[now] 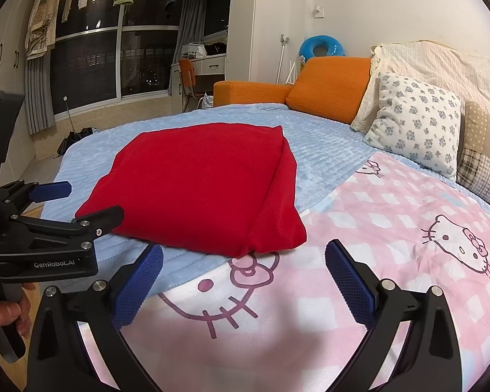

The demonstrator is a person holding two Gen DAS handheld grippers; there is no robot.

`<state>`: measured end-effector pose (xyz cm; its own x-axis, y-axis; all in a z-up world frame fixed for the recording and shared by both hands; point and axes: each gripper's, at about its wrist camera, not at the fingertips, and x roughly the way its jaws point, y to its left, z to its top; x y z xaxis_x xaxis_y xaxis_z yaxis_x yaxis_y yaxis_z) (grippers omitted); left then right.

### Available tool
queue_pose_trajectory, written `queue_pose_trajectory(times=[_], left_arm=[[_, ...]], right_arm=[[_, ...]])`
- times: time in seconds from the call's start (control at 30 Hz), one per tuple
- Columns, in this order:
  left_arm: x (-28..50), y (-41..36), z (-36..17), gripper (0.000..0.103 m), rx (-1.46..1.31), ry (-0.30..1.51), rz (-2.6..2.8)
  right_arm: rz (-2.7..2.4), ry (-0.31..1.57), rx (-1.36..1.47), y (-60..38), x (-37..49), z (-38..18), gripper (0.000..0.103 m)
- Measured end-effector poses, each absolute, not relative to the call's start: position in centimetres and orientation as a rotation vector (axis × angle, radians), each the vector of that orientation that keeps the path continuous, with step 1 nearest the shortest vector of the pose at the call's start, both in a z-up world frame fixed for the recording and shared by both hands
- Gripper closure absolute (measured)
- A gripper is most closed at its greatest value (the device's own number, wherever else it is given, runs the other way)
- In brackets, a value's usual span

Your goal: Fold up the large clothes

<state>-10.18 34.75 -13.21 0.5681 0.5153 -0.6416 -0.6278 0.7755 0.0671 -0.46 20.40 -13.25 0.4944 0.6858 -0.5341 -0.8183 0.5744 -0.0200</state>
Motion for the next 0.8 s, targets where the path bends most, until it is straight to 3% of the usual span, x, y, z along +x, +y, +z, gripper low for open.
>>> queue_pose_trajectory(times=[0.6, 0.8], left_arm=[[-10.7, 35.9, -13.4, 0.003, -0.274, 0.691, 0.697], [-9.5, 34.7, -12.7, 0.003, -0.082, 0.733, 0.923]], right_arm=[[0.907, 0.506, -0.315, 20.7, -0.6, -13.7, 0.005], [0.901, 0.508, -0.322, 20.8, -0.6, -13.8, 0.005]])
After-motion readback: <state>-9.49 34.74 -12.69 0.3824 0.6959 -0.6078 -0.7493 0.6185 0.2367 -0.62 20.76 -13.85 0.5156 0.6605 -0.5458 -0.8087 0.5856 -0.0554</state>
